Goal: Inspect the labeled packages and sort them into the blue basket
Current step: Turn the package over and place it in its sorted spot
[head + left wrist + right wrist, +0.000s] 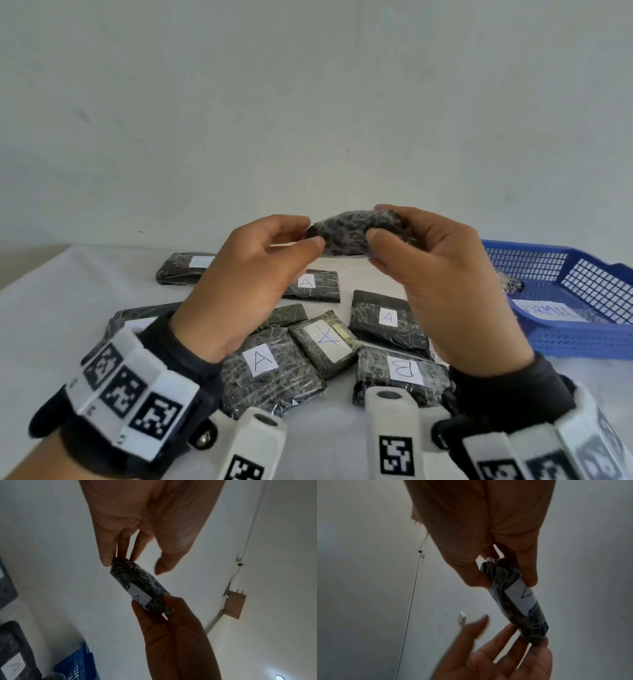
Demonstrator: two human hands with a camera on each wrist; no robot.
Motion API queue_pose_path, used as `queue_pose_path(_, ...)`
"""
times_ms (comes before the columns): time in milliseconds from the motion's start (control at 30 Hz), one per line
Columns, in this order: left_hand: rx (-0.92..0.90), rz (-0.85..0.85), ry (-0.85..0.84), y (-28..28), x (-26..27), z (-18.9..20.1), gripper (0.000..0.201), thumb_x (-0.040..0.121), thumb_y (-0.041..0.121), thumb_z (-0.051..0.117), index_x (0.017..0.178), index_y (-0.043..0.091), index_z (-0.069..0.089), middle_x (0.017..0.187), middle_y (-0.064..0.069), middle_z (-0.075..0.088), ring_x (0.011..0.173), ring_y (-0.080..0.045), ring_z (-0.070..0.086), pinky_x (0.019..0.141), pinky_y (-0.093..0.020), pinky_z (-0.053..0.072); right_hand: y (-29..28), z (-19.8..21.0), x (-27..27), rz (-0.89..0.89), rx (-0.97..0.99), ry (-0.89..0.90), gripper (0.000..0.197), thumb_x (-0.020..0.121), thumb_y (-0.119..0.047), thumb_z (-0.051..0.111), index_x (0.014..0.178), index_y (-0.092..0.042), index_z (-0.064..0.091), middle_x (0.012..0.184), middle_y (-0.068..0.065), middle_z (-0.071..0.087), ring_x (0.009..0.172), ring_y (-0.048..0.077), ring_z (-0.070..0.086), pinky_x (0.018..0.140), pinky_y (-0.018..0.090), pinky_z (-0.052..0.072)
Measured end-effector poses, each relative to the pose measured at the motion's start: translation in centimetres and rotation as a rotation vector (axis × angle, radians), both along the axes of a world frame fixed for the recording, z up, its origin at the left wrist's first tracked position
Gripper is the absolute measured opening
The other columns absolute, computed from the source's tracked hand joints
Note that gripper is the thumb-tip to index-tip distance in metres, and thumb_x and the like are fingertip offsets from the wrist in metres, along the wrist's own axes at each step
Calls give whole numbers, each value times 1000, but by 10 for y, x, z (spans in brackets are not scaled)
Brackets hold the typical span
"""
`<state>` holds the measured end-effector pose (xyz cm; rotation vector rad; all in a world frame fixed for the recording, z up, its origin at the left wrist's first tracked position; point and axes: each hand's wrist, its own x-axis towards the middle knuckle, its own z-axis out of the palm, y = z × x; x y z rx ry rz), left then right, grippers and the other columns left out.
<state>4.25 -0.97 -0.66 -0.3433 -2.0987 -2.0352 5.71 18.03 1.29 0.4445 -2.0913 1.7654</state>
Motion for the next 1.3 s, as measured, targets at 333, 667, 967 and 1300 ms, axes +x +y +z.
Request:
queue_pose_path(333,21,-208,-8,4,11,7,30,68,61,68,81,37,80,91,11,71,95,-6,65,116,-54,43,-14,-4,3,196,9,-115,34,88,-43,62,120,-35,72,114,0,78,114,39,69,102,64,53)
queue_pose_path(667,50,-192,55,8,11,4,40,69,53,64,81,16,74,90,-10,66,94,-24,62,107,-62,47,-14,-5,4,237,-37,-146,43,77,-52,68,112,-26,69,108,0,76,99,35,68,103,68,49)
queue_pose_path(967,-25,-149,106,11,10,-2,44,67,56,66,103,31,76,100,8,78,99,-5,72,89,-26,55,-11,-9,-4,137,-73,-73,34,77,-24,70,110,-18,70,91,5,80,82,20,75,84,39,60)
queue_pose_path(1300,-20,-132,67,9,7,-4,50,65,54,66,104,27,78,100,4,79,98,-11,73,88,-29,52,-5,-11,-6,121,57,-88,19,86,-24,79,104,-16,78,92,2,82,87,13,77,84,30,59)
